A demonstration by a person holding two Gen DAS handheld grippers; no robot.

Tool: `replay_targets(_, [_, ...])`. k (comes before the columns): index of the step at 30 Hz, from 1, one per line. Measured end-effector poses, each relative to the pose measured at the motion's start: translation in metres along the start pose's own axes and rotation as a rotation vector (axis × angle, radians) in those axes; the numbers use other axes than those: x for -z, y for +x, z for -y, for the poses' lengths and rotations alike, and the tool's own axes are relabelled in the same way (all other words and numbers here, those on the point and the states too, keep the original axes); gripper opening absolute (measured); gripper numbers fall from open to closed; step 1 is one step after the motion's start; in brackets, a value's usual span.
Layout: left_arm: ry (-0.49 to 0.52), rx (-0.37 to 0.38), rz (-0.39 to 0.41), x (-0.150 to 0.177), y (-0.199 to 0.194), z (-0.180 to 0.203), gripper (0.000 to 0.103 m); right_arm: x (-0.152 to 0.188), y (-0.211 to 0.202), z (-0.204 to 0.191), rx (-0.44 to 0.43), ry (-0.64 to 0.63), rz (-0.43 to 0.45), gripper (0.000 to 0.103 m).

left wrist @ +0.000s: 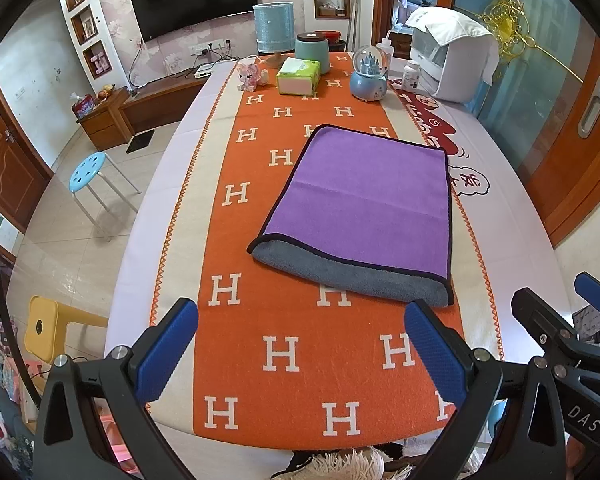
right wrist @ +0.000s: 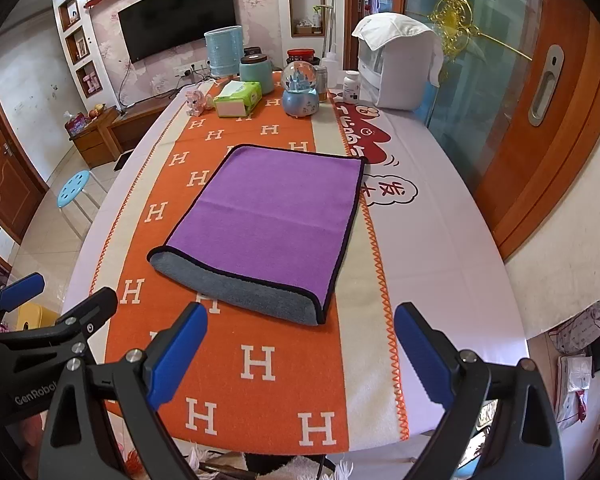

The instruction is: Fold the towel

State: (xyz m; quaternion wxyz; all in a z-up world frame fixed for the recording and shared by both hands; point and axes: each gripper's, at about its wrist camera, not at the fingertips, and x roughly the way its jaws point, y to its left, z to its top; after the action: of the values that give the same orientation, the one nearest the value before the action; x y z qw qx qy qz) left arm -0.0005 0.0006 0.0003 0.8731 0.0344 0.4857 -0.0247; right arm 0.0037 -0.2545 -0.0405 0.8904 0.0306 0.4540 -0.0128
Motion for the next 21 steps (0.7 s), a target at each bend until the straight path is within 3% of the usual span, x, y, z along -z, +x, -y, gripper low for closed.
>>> replay_targets(21, [0.001, -0.001, 0.0, 0.0023, 0.0022, 0.0012, 0.102, 0.0001, 0.002, 0.0009, 0.0, 0.0, -0.004, 0.095])
